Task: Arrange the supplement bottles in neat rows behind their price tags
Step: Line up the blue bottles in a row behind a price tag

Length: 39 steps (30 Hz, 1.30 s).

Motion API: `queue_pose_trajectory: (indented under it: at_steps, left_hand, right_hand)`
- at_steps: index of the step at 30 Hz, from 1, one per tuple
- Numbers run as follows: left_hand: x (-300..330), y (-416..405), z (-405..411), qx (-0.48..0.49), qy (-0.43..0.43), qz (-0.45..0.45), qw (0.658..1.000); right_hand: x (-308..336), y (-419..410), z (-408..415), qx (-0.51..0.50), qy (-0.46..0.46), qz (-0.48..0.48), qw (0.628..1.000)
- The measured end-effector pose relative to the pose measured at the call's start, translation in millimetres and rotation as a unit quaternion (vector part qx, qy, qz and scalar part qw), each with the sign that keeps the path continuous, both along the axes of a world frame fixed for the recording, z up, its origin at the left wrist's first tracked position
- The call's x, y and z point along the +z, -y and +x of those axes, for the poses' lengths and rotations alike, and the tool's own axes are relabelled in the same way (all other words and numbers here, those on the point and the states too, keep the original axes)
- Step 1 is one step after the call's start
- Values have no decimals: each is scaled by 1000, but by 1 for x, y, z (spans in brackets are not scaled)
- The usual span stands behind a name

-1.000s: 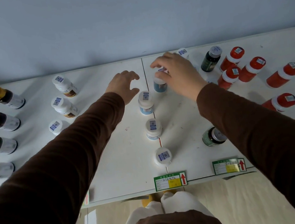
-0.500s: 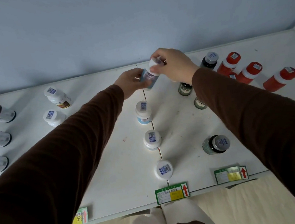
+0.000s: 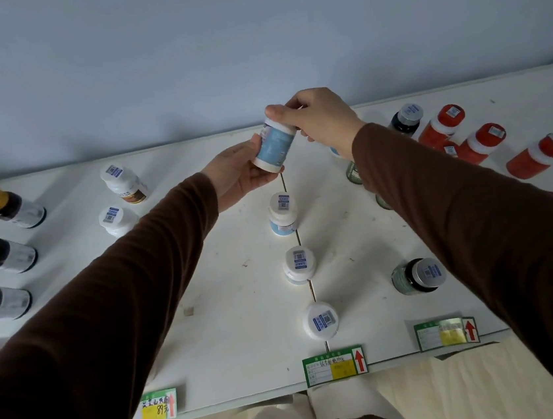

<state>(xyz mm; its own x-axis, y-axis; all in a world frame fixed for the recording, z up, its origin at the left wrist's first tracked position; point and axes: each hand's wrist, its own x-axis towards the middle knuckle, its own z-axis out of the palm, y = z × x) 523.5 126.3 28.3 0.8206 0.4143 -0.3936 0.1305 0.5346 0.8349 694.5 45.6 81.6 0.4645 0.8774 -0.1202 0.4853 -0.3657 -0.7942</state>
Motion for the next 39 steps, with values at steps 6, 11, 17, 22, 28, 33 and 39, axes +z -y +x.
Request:
queue_pose_trajectory:
  at_steps: [6,11,17,22,28,33,39]
  left_hand:
    - [-2,-11,-2,-27,-167,402,900]
    - [-5,-18,-11,-89,-317,635,699]
    - [-5,-13,-17,-121,-363,656,651]
    - [-2,-8,-19,-121,-362,651,656]
    - [24,-6,-11,-86,-330,673,656]
    - [57,10,29,-50,-277,696,660]
    - [53,36,101,-101,-315,690,643]
  right_hand:
    - [-4,-5,-4,147,169,-26,974]
    - [-15,-4,-15,206,253,-50,944]
    - [-25,-2,-25,249,282,-79,923]
    - [-32,4,-30,249,282,-94,922]
    - [-15,25,-22,196,265,-62,942]
    - [4,54,27,107,285,-3,953]
    - [6,64,89,102,299,-43,948]
